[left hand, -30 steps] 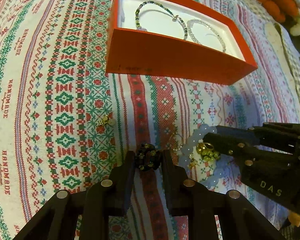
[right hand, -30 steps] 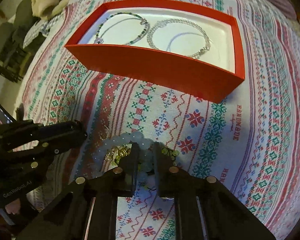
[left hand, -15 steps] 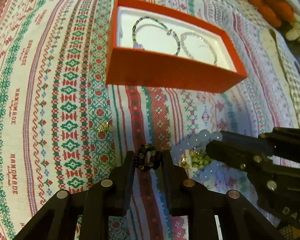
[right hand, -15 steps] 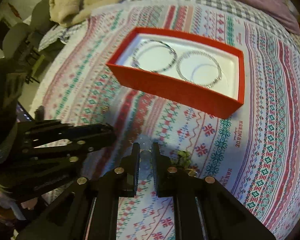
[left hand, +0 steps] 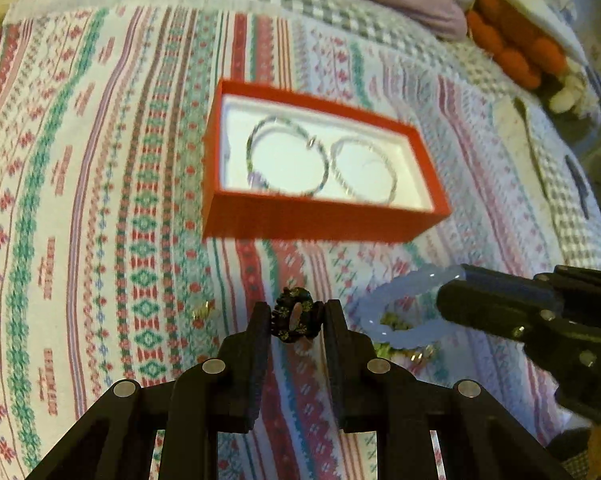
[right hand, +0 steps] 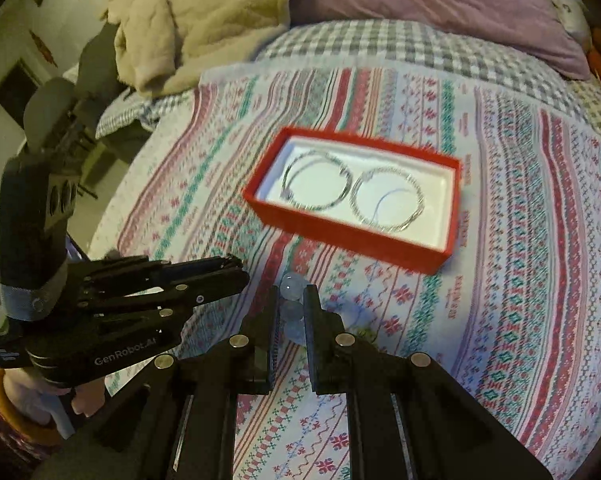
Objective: Organize jewelry
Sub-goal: 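Lower black charm and blue bracelet into the red box and release both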
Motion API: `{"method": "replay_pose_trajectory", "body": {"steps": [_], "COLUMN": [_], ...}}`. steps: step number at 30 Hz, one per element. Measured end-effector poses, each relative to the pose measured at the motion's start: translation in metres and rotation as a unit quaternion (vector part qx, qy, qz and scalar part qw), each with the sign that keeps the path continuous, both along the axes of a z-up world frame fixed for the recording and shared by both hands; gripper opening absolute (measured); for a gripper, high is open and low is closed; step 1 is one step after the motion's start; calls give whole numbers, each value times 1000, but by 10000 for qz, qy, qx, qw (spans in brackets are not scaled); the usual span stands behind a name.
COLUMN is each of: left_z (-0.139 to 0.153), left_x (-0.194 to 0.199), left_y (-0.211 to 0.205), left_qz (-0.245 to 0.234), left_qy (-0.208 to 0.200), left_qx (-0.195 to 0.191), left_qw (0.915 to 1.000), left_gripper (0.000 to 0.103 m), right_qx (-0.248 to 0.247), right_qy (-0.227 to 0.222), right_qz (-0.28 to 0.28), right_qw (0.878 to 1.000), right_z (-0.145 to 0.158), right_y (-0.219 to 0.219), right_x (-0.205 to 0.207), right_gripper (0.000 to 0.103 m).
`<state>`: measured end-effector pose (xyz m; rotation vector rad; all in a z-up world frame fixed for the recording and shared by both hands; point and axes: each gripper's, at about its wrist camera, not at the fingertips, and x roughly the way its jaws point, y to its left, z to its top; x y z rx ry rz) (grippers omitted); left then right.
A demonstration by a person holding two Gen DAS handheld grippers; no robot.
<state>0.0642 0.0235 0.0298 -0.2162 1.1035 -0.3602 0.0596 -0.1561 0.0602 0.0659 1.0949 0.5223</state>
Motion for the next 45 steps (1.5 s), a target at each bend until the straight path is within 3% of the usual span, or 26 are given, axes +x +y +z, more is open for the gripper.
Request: {"method": "replay_pose_trajectory", "body": {"steps": [13, 21, 30, 40, 45], "left_z": [18, 0, -23, -22, -22], "left_x": [34, 66, 81, 81, 79], "left_y": [-18, -30, -33, -37, -34], "left_qz": [92, 112, 260, 244, 262], "left_qy": [-426, -431, -306, -379, -378], "left_qx": [-204, -137, 288, 433, 433], "left_qw": [9988, 9989, 9988, 9980, 9980], "left_gripper": [20, 20, 21, 21, 22], "right_qx": [417, 531, 551, 885, 476], "right_qy": [-396, -636, -657, -569, -332], "right_qz": [-584, -824, -962, -693, -797], "right_qw": [9966, 9931, 9917, 9920, 9951], "right_z": [38, 44, 33, 24, -7], "right_y": [-41, -56, -61, -35, -36], "right_x": [23, 38, 55, 70, 82], "right_gripper": [12, 12, 12, 12, 12]}}
